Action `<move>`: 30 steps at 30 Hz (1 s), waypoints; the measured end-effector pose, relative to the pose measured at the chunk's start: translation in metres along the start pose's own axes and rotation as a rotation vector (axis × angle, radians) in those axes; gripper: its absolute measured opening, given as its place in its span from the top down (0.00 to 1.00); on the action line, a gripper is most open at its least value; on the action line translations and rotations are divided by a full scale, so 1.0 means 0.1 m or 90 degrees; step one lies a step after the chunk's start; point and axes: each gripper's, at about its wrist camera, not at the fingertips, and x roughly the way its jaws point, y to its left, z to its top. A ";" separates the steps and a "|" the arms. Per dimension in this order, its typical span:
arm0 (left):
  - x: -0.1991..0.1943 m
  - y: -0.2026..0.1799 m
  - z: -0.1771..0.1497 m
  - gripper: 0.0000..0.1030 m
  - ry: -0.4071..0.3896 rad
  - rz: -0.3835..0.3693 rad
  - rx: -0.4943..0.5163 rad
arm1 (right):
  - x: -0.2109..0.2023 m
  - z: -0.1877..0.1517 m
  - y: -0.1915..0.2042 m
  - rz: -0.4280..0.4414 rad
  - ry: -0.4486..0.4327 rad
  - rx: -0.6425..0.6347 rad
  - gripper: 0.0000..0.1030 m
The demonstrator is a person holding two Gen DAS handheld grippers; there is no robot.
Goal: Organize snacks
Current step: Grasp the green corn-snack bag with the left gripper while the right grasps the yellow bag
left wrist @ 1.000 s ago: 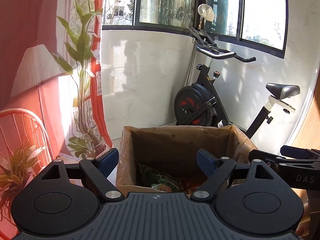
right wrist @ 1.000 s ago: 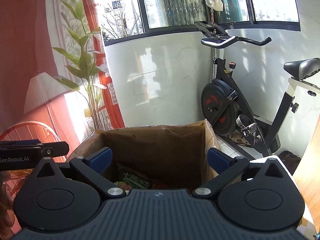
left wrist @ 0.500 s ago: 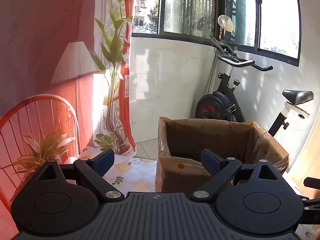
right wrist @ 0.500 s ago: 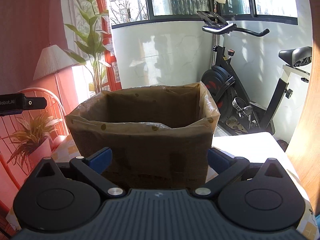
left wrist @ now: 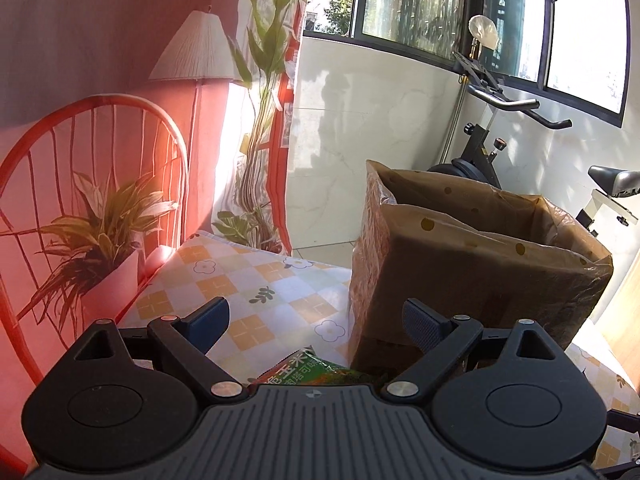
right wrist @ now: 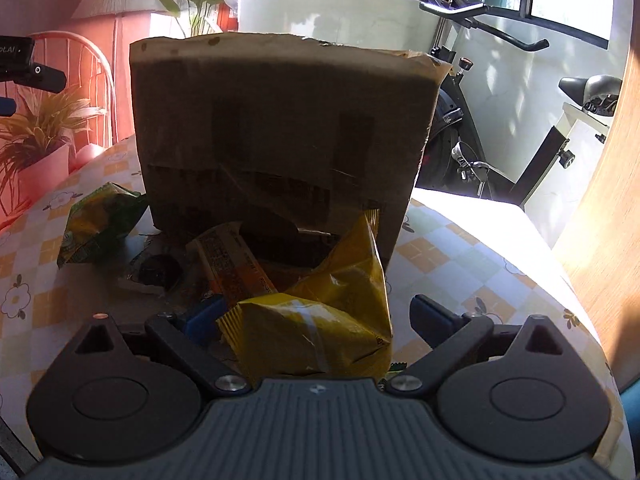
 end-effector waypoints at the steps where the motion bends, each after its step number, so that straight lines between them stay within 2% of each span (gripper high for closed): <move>1: 0.02 0.05 -0.02 0.09 0.007 -0.001 -0.004 | 0.03 -0.02 -0.02 0.000 0.006 0.006 0.04; 4: 0.04 0.17 -0.04 0.09 0.016 0.002 -0.011 | 0.10 -0.03 -0.09 0.000 0.026 0.022 0.11; 6: 0.06 0.24 -0.05 0.10 0.022 0.008 -0.005 | 0.13 -0.04 -0.11 0.006 0.036 0.031 0.23; 9: 0.08 0.32 -0.07 0.13 0.034 0.008 -0.001 | 0.11 -0.04 -0.15 0.011 0.036 0.039 0.27; 14: 0.13 0.44 -0.12 0.14 0.048 0.007 0.004 | 0.01 0.02 -0.21 0.015 0.016 0.048 0.30; 19: 0.29 0.47 -0.23 0.14 0.074 -0.001 0.010 | -0.14 0.15 -0.34 -0.004 -0.017 0.081 0.30; 25: 0.75 0.42 -0.26 0.15 0.109 0.008 -0.021 | -0.18 0.23 -0.41 -0.020 -0.029 0.090 0.30; 30: 1.14 0.38 -0.17 0.15 0.137 0.022 -0.094 | -0.16 0.25 -0.42 -0.021 -0.026 0.089 0.30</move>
